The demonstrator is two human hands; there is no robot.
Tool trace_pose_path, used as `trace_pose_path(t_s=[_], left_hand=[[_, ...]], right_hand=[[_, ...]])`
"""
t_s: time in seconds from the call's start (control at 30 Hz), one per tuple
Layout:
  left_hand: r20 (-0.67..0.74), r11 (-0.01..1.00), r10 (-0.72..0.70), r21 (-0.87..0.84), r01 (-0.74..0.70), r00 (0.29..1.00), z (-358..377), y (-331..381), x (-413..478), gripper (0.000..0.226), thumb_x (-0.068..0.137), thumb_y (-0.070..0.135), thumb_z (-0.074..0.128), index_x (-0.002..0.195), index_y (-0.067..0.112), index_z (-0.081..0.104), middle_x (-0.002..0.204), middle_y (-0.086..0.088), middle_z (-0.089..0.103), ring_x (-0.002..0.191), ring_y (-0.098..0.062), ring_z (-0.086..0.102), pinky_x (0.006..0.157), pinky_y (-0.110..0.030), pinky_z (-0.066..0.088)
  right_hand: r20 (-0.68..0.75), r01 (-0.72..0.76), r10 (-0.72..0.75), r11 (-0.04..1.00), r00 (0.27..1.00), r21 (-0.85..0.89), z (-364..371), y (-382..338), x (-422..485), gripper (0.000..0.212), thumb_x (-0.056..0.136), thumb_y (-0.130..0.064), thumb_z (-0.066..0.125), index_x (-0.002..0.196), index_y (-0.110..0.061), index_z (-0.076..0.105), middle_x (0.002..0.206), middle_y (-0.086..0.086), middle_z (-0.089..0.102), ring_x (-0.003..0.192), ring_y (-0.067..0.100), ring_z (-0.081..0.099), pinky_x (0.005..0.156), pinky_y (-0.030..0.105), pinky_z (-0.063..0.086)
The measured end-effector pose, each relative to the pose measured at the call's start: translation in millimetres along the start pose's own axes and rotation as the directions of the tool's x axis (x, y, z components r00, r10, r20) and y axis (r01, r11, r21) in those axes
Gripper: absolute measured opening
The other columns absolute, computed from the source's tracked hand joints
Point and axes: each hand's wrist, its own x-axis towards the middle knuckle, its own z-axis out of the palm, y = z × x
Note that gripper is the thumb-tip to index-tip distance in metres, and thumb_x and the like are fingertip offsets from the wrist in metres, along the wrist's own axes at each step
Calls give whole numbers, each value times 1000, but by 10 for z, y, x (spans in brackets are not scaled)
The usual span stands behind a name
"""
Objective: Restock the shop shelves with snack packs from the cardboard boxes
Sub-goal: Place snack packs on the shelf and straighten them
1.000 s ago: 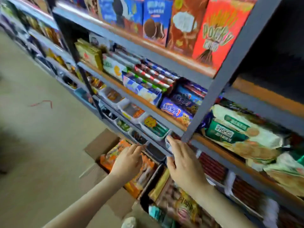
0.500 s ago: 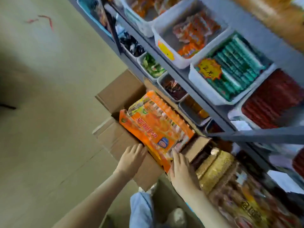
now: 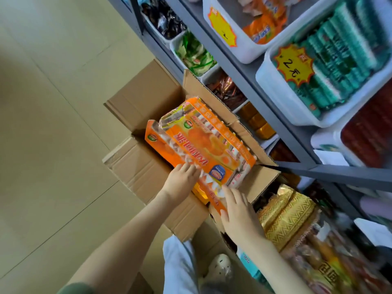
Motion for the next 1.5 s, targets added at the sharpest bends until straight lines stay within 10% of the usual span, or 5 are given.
trace_pose_path(t_s=[0.17, 0.8, 1.13, 1.27, 1.5], left_hand=[[-349, 999, -6, -47, -11, 937, -948, 87, 314, 27, 73, 4, 57, 96, 12, 45, 80, -10, 59, 75, -25, 47, 73, -32, 36], [-727, 982, 187, 114, -153, 660, -4751, 2359, -110, 31, 93, 3, 41, 76, 3, 66, 77, -12, 58, 75, -26, 42, 68, -35, 35], [-821, 877, 468, 387, -284, 327, -6265, 4254, -181, 18, 96, 20, 46, 107, 7, 54, 95, -14, 67, 85, -27, 49, 80, -37, 39], [-789, 815, 563, 483, -319, 243, -6685, 4720, -161, 72, 83, 63, 55, 128, 8, 47, 116, -15, 64, 108, -30, 54, 99, -40, 34], [-789, 774, 600, 614, -157, -128, -7281, 5288, 28, 80, 77, 36, 77, 138, 8, 33, 132, -11, 45, 122, -27, 47, 107, -36, 27]], right_hand=[[-154, 0, -12, 997, 988, -75, -439, -114, -215, 96, 51, -24, 93, 134, -2, 49, 129, 16, 58, 115, 34, 60, 90, 46, 50], [-747, 126, -136, 990, 651, -70, -2721, -57, -3260, 99, 53, -42, 88, 133, -21, 34, 106, 9, 63, 101, 33, 54, 83, 47, 44], [-912, -155, -211, 948, 353, -279, -3724, 755, -5762, 97, 47, -33, 89, 133, -14, 48, 109, 8, 62, 102, 25, 41, 80, 38, 26], [-954, -230, -241, 932, 180, -279, -4022, 865, -6592, 95, 48, -27, 90, 133, -13, 50, 110, 9, 61, 103, 25, 41, 83, 39, 26], [-893, -427, -444, 823, -76, -374, -4398, 947, -7499, 77, 60, -21, 83, 130, -8, 53, 110, 14, 61, 104, 30, 43, 84, 41, 29]])
